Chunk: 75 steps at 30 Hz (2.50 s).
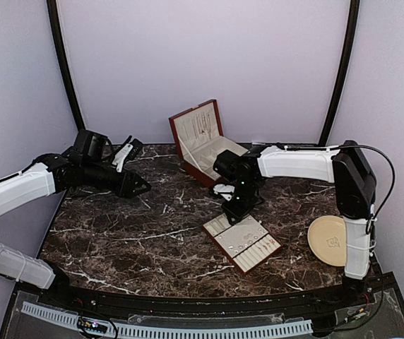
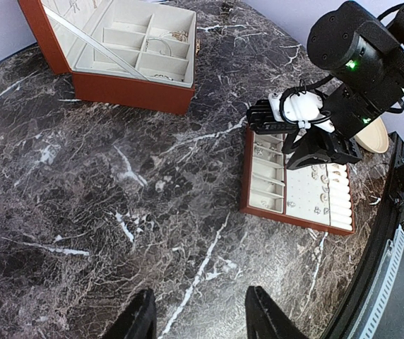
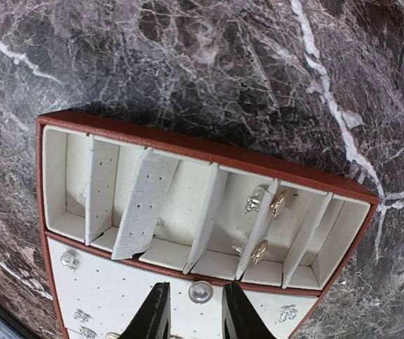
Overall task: Organize the mixed jewelry
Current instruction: Pick up the earring from the earring holder, then insert the earring into the earring holder.
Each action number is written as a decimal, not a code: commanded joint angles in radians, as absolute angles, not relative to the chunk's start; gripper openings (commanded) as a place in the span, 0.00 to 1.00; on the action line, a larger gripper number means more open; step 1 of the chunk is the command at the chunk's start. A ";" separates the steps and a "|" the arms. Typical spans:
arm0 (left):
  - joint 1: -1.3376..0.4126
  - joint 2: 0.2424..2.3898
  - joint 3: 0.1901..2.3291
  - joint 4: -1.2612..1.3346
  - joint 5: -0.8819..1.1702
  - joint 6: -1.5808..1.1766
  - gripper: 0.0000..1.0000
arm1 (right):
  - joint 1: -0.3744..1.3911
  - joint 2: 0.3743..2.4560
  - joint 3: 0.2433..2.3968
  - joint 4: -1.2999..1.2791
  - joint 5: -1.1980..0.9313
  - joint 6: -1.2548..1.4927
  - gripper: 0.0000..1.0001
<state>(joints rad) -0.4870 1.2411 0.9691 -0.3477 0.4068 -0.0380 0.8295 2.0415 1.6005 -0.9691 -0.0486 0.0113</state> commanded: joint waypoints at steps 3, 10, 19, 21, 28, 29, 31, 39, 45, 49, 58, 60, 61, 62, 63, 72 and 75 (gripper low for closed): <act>-0.483 1.208 0.965 -0.339 0.411 -0.037 0.45 | 0.836 2.061 1.598 -0.972 -0.009 0.011 0.26; -0.483 1.209 0.964 -0.339 0.413 -0.035 0.45 | 0.837 2.063 1.591 -0.970 -0.004 0.012 0.23; -0.483 1.207 0.965 -0.338 0.410 -0.035 0.45 | 0.838 2.062 1.582 -0.971 -0.027 0.009 0.25; -0.483 1.208 0.965 -0.339 0.412 -0.034 0.45 | 0.838 2.065 1.579 -0.972 -0.030 0.008 0.25; -0.483 1.206 0.965 -0.339 0.412 -0.034 0.45 | 0.838 2.073 1.576 -0.969 -0.032 0.008 0.20; -0.483 1.206 0.964 -0.339 0.411 -0.033 0.45 | 0.838 2.072 1.577 -0.969 -0.032 0.007 0.20; -0.483 1.204 0.964 -0.338 0.410 -0.034 0.45 | 0.838 2.070 1.577 -0.968 -0.034 0.009 0.16; -0.483 1.208 0.963 -0.338 0.408 -0.033 0.45 | 0.838 2.024 1.532 -0.920 -0.065 0.047 0.09; -0.483 1.209 0.959 -0.334 0.404 -0.034 0.45 | 0.832 1.943 1.441 -0.821 -0.078 0.108 0.07; -0.483 1.199 0.950 -0.319 0.401 -0.038 0.45 | 0.829 1.867 1.349 -0.711 -0.087 0.171 0.06; -0.483 1.181 0.937 -0.295 0.379 -0.045 0.45 | 0.827 1.658 1.061 -0.305 -0.071 0.329 0.07; -0.483 1.174 0.932 -0.290 0.372 -0.045 0.45 | 0.827 1.626 1.011 -0.224 -0.079 0.346 0.07; -0.483 1.170 0.930 -0.287 0.368 -0.047 0.45 | 0.827 1.614 0.987 -0.189 -0.081 0.351 0.07; -0.483 1.168 0.929 -0.285 0.366 -0.047 0.45 | 0.827 1.601 0.966 -0.156 -0.076 0.353 0.07; -0.483 1.167 0.927 -0.282 0.364 -0.047 0.45 | 0.827 1.592 0.945 -0.128 -0.062 0.356 0.07; -0.483 1.168 0.926 -0.281 0.361 -0.048 0.45 | 0.827 1.584 0.837 0.050 -0.006 0.366 0.07; -0.483 1.169 0.926 -0.280 0.361 -0.049 0.45 | 0.827 1.591 0.815 0.078 0.018 0.366 0.07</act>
<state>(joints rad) -0.4870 1.1938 0.9440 -0.3008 0.3664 -0.0456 0.8291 1.6043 0.8440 -0.0380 -0.0319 0.3527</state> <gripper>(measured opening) 0.449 0.089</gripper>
